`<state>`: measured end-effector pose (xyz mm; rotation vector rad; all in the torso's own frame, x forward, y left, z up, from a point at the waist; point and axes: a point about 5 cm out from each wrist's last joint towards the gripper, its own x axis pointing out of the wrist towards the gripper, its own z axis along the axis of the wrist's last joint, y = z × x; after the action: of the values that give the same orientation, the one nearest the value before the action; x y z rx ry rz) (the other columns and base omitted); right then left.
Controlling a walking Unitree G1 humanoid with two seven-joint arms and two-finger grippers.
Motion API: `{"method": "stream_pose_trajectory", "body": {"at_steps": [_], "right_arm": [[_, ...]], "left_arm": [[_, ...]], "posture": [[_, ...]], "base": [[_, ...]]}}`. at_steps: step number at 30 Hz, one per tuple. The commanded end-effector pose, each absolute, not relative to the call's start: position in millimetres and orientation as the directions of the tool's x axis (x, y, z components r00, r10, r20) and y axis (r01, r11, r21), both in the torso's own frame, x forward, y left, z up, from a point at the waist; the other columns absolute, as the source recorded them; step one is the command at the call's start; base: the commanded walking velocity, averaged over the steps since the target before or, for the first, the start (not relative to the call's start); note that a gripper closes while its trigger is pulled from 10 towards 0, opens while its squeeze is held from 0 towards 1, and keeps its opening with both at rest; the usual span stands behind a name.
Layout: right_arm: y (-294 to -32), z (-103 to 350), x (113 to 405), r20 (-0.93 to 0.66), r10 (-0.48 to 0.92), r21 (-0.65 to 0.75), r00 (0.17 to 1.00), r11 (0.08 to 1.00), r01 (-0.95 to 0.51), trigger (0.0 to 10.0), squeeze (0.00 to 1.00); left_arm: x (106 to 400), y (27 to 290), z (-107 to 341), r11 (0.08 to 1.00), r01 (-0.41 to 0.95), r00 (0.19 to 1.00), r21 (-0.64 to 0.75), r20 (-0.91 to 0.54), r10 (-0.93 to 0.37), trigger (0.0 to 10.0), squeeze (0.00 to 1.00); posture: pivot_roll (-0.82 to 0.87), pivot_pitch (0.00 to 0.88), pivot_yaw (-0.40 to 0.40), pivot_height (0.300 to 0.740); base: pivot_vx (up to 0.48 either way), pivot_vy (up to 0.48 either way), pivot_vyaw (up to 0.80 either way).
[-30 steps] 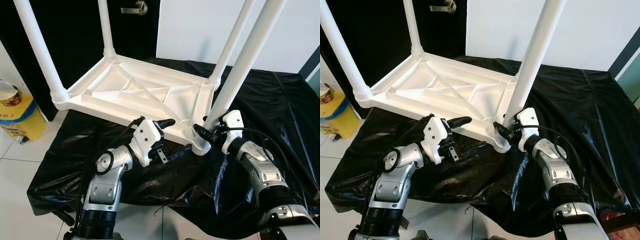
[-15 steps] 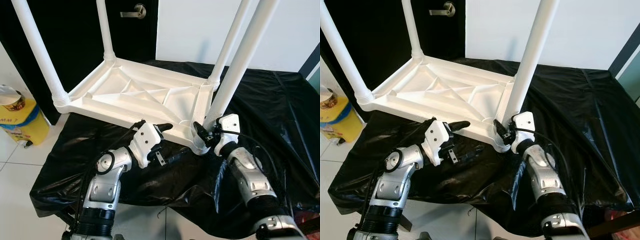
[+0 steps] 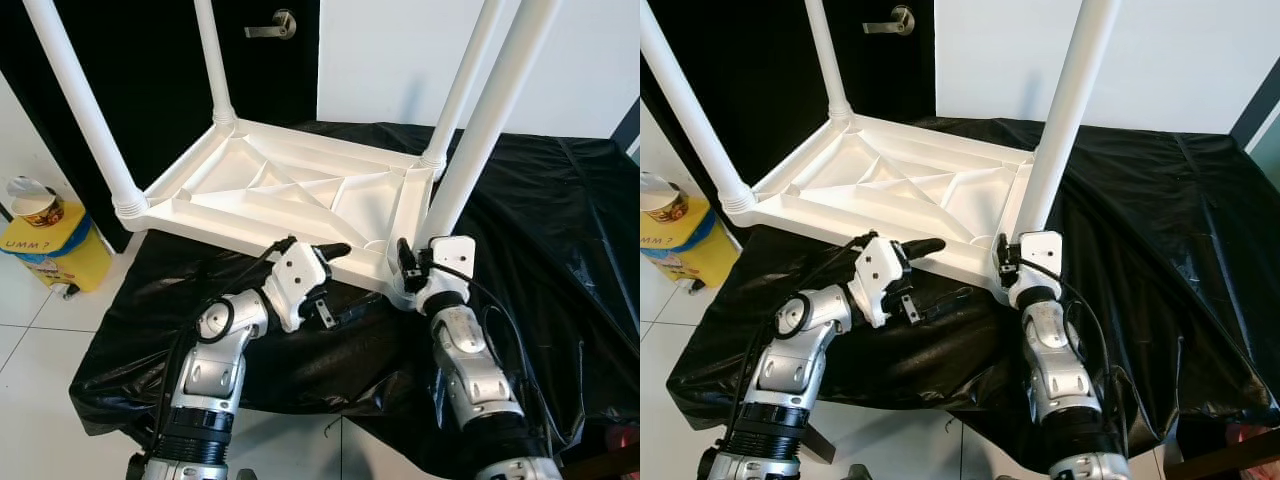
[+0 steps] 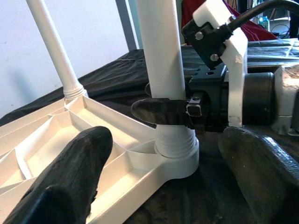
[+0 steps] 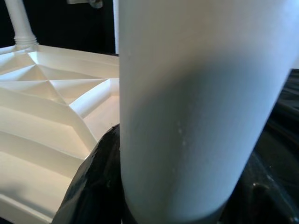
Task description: Building children table
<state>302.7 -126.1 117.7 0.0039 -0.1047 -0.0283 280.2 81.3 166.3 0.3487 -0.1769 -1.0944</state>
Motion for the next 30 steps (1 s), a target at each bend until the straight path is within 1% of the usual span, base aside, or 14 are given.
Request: {"method": "stream_pose_trajectory", "body": {"at_steps": [1, 5, 8, 9, 10, 11, 12, 17, 21, 22, 23, 25, 26, 30], "right_arm": [[-119.3, 102.7, 296.5, 0.034, -0.013, -0.021, 0.999, 1.000, 0.013, 10.0, 0.00], [-117.2, 106.8, 295.6, 0.057, -0.009, -0.029, 0.998, 1.000, 0.010, 10.0, 0.00], [-117.5, 108.6, 294.9, 0.063, -0.015, -0.027, 0.998, 1.000, 0.017, 10.0, 0.00], [-115.8, 111.3, 294.0, 0.082, 0.008, -0.026, 0.997, 1.000, -0.005, 10.0, 0.19], [-115.8, 111.3, 294.0, 0.082, 0.008, -0.026, 0.997, 1.000, -0.005, 10.0, 0.19], [-114.7, 113.5, 293.3, 0.099, 0.029, -0.029, 0.995, 0.999, -0.026, 10.0, 0.64], [-113.4, 115.7, 292.5, 0.113, 0.041, -0.021, 0.993, 0.999, -0.039, 10.0, 1.00], [-113.7, 118.3, 291.7, 0.127, 0.045, -0.009, 0.991, 0.999, -0.044, 10.0, 1.00], [-115.9, 122.8, 291.0, 0.155, 0.087, -0.017, 0.984, 0.996, -0.085, 10.0, 1.00], [-119.2, 125.2, 290.9, 0.169, 0.118, -0.028, 0.979, 0.993, -0.115, 10.0, 1.00], [-119.2, 125.2, 290.9, 0.169, 0.118, -0.028, 0.979, 0.993, -0.115, 10.0, 1.00], [-132.0, 127.0, 291.3, 0.176, 0.219, -0.064, 0.960, 0.975, -0.211, 10.0, 1.00], [-138.1, 127.1, 292.3, 0.169, 0.251, -0.054, 0.953, 0.968, -0.245, 10.0, 1.00], [-141.8, 127.2, 293.1, 0.165, 0.267, -0.045, 0.949, 0.964, -0.263, 10.0, 1.00]], "left_arm": [[291.6, 88.3, 168.9, 0.607, 0.715, 0.633, 0.346, 0.049, -0.773, 10.0, 0.00], [295.3, 95.4, 172.5, 0.643, 0.689, 0.663, 0.334, 0.067, -0.745, 10.0, 0.00], [296.4, 99.5, 171.7, 0.651, 0.681, 0.675, 0.334, 0.059, -0.736, 10.0, 0.00], [296.1, 103.3, 171.2, 0.655, 0.684, 0.677, 0.322, 0.055, -0.734, 10.0, 0.00], [296.1, 103.3, 171.2, 0.655, 0.684, 0.677, 0.322, 0.055, -0.734, 10.0, 0.00], [296.4, 106.6, 172.2, 0.668, 0.681, 0.685, 0.300, 0.061, -0.726, 10.0, 0.00], [297.2, 109.0, 174.5, 0.684, 0.677, 0.692, 0.272, 0.080, -0.717, 10.0, 0.00], [298.4, 108.3, 177.0, 0.692, 0.673, 0.695, 0.262, 0.095, -0.712, 10.0, 0.00], [295.7, 99.8, 175.5, 0.663, 0.697, 0.670, 0.274, 0.081, -0.738, 10.0, 0.00], [294.1, 96.1, 175.7, 0.656, 0.707, 0.661, 0.266, 0.082, -0.746, 10.0, 0.00], [294.1, 96.1, 175.7, 0.656, 0.707, 0.661, 0.266, 0.082, -0.746, 10.0, 0.00], [290.9, 89.0, 176.2, 0.644, 0.723, 0.644, 0.248, 0.095, -0.759, 10.0, 0.00], [289.0, 85.5, 175.9, 0.629, 0.738, 0.627, 0.243, 0.097, -0.773, 10.0, 0.00], [288.0, 83.2, 175.9, 0.618, 0.748, 0.615, 0.242, 0.097, -0.783, 10.0, 0.00]], "posture": [[0.03, 0.017, -0.029, 0.740], [0.03, 0.011, -0.021, 0.740], [0.02, 0.008, -0.012, 0.740], [0.02, 0.007, -0.007, 0.740], [0.02, 0.007, -0.007, 0.740], [0.02, 0.005, -0.006, 0.740], [0.02, 0.004, -0.007, 0.740], [0.02, 0.001, -0.007, 0.740], [0.02, 0.000, -0.001, 0.740], [0.02, 0.000, -0.002, 0.740], [0.02, 0.000, -0.002, 0.740], [0.02, 0.000, -0.006, 0.740], [0.02, 0.000, -0.006, 0.740], [0.01, 0.000, -0.004, 0.740]], "base": [[0.000, 0.000, 0.00], [0.000, 0.000, 0.00], [0.000, 0.000, 0.00], [0.000, 0.000, 0.00], [0.000, 0.000, 0.00], [0.000, 0.000, 0.00], [0.000, 0.000, 0.00], [0.000, 0.000, 0.00], [0.000, 0.000, 0.00], [0.000, 0.000, 0.00], [0.000, 0.000, 0.00], [0.000, 0.000, 0.00], [0.000, 0.000, 0.00], [0.000, 0.000, 0.00]]}}
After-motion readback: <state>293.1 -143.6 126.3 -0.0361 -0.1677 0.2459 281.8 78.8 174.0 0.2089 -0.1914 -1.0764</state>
